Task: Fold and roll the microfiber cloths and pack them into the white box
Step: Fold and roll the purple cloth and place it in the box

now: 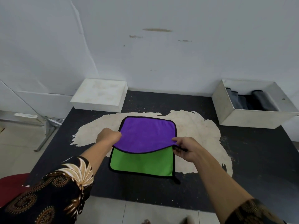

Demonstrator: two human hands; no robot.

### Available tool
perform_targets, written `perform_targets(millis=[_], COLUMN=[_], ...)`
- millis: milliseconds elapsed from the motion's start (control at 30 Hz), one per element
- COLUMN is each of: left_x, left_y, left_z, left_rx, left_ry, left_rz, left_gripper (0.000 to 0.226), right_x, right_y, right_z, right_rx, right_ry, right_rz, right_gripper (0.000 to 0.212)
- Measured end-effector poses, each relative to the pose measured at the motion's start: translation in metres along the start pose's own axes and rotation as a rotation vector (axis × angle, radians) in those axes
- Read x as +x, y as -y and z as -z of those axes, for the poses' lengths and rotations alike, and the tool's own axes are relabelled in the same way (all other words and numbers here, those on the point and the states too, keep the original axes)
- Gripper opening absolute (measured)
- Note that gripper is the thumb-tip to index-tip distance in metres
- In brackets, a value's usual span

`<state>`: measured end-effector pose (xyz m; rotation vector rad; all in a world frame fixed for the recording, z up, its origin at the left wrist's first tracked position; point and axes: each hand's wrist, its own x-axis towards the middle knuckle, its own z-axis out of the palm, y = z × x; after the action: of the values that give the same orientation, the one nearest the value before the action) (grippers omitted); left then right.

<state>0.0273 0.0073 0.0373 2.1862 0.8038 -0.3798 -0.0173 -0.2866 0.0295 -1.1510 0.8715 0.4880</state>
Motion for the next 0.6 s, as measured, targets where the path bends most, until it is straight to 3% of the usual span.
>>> perform_targets(millis=[100, 233, 433, 600], left_x=[0.005, 0.002, 0.002, 0.001], left_y=[-0.004, -0.012, -0.034, -0.058], left_z=[-0.006, -0.009, 0.001, -0.002], left_rx=[-0.019, -0.100, -0.224, -0.212], left_ry=[-0.011, 0.016, 0.096, 0.194], left_rz=[-0.071, -0.175, -0.204, -0.231], left_gripper=[0.030, 0.034, 0.031, 0.007], right_x=[0.005, 0.014, 0.009, -0.018], right_y=[0.004, 0.007, 0.025, 0.043], right_z=[-0.002, -0.005, -0.002, 0.018], right_rx=[-0.081, -0.201, -0.004, 0.113], right_ry=[-0.003, -0.197, -0.117, 0.040], right_rz=[0.119, 0.409, 0.358, 0.321], right_gripper=[0.024, 0.002, 0.029, 0.041])
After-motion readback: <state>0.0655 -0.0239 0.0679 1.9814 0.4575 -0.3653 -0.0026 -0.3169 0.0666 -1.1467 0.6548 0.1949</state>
